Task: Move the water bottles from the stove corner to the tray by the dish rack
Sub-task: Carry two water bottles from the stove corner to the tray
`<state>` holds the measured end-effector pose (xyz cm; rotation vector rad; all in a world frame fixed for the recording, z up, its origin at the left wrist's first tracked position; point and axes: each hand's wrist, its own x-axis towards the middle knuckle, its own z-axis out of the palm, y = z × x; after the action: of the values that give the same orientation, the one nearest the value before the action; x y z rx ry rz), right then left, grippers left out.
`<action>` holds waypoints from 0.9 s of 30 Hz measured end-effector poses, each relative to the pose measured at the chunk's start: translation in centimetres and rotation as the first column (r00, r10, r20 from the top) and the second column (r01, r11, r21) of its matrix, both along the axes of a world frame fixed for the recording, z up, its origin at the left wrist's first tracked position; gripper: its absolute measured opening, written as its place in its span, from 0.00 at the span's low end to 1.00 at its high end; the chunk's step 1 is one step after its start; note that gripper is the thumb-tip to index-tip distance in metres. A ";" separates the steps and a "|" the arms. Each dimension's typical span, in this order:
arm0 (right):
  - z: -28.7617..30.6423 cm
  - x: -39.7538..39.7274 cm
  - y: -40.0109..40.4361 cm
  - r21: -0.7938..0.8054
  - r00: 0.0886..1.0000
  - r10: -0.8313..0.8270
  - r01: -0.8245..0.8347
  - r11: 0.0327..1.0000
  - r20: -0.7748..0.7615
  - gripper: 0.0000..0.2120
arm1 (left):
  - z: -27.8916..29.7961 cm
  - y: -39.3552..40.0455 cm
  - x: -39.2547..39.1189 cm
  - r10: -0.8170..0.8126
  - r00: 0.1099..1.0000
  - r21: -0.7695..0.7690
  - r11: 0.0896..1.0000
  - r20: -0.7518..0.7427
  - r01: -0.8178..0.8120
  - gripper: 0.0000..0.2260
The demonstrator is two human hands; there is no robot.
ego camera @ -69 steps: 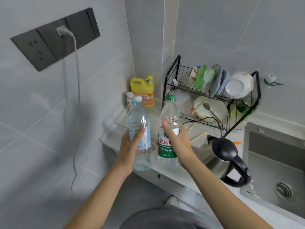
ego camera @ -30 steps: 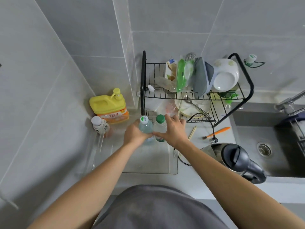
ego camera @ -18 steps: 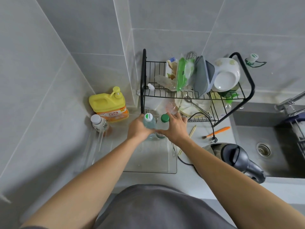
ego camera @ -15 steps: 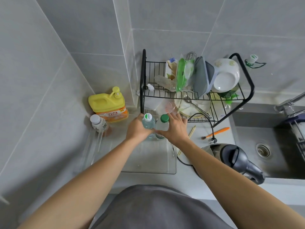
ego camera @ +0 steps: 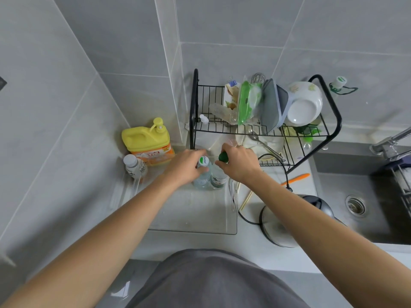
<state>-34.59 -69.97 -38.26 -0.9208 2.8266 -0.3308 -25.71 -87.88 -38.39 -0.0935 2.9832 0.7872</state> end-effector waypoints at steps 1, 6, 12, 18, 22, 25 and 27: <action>0.1 0.0 -0.1 0.001 1.000 0.009 -0.009 1.000 -0.004 0.17 | 0.1 0.1 -0.1 -0.005 1.000 -0.001 1.000 -0.006 0.005 0.11; 0.3 0.0 0.3 -0.009 0.999 0.030 -0.030 1.000 0.016 0.15 | 0.1 0.1 0.0 -0.002 1.000 -0.020 1.000 -0.027 0.001 0.10; 0.2 0.2 1.0 -0.035 0.997 0.069 -0.068 0.997 0.027 0.14 | -0.4 0.5 0.2 0.035 0.999 0.021 0.999 -0.035 -0.035 0.13; 0.3 0.2 1.1 -0.040 0.996 0.089 -0.088 0.995 0.032 0.11 | -0.5 0.3 0.2 0.034 0.999 0.070 0.997 0.003 -0.034 0.12; 0.3 0.2 1.2 -0.034 0.995 0.094 -0.093 0.995 0.033 0.10 | -0.7 0.2 0.1 0.038 0.999 0.090 0.995 0.011 -0.039 0.14; 0.2 0.4 1.4 -0.032 0.995 0.091 -0.090 0.995 0.036 0.10 | -0.8 0.2 0.1 0.031 0.999 0.082 0.996 0.010 -0.032 0.16; 0.2 0.6 1.5 -0.026 0.995 0.094 -0.093 0.995 0.030 0.10 | -0.8 0.3 0.1 0.033 0.999 0.083 0.996 0.005 -0.033 0.15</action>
<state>-34.03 -68.50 -38.09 -1.0401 2.7458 -0.3661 -25.63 -87.60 -39.19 -0.1410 2.9484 0.9128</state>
